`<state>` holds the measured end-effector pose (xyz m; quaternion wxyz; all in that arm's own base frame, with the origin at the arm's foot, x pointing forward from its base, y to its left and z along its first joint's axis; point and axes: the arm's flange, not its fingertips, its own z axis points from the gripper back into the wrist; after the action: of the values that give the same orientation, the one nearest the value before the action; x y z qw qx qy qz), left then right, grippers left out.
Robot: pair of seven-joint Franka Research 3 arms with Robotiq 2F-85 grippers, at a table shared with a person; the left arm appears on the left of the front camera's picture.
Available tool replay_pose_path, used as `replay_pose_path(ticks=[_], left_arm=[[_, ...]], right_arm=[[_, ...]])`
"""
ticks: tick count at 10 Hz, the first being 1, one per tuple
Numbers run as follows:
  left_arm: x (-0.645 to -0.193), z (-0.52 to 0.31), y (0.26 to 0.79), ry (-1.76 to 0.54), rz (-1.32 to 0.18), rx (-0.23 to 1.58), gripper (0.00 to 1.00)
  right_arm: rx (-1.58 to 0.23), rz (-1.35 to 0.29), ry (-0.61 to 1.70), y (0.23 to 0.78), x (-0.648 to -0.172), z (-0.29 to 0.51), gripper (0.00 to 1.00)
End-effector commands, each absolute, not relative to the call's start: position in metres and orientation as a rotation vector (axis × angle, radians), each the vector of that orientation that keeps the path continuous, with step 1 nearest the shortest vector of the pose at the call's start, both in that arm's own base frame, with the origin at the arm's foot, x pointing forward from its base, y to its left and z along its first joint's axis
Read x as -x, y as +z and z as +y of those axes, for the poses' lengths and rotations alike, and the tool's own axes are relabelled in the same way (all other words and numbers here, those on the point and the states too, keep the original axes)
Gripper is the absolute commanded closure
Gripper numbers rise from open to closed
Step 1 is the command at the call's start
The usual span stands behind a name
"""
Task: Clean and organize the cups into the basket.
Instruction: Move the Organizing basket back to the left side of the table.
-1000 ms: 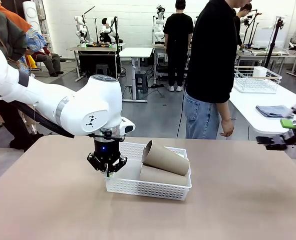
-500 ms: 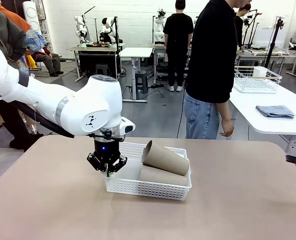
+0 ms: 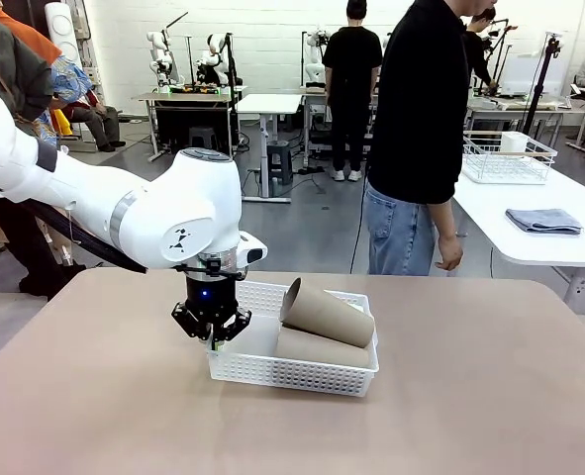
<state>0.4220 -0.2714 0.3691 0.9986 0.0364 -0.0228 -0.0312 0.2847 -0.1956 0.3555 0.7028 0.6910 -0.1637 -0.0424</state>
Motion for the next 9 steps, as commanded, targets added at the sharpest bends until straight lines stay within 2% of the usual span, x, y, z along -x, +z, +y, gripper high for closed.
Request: replay_pose_path(ticks=[1,3,4,8,9], left_arm=[[-0.42,-0.272,0.37,-0.063,-0.049,-0.077,1.0],[-0.42,-0.272,0.37,-0.063,-0.049,-0.077,1.0],[-0.42,-0.272,0.37,-0.063,-0.049,-0.077,1.0],[-0.42,-0.272,0.37,-0.063,-0.049,-0.077,1.0],[-0.422,-0.271,0.369,-0.062,-0.046,-0.073,0.96]], right_arm=[[-1.497,-0.377,-0.003,0.372,-0.275,-0.211,0.0],[-1.457,-0.422,0.033,0.385,-0.277,-0.221,0.0],[-1.494,-0.38,-0.036,0.374,-0.277,-0.214,0.0],[-1.494,-0.38,-0.036,0.374,-0.277,-0.214,0.0],[-1.494,-0.38,-0.036,0.374,-0.277,-0.214,0.0]])
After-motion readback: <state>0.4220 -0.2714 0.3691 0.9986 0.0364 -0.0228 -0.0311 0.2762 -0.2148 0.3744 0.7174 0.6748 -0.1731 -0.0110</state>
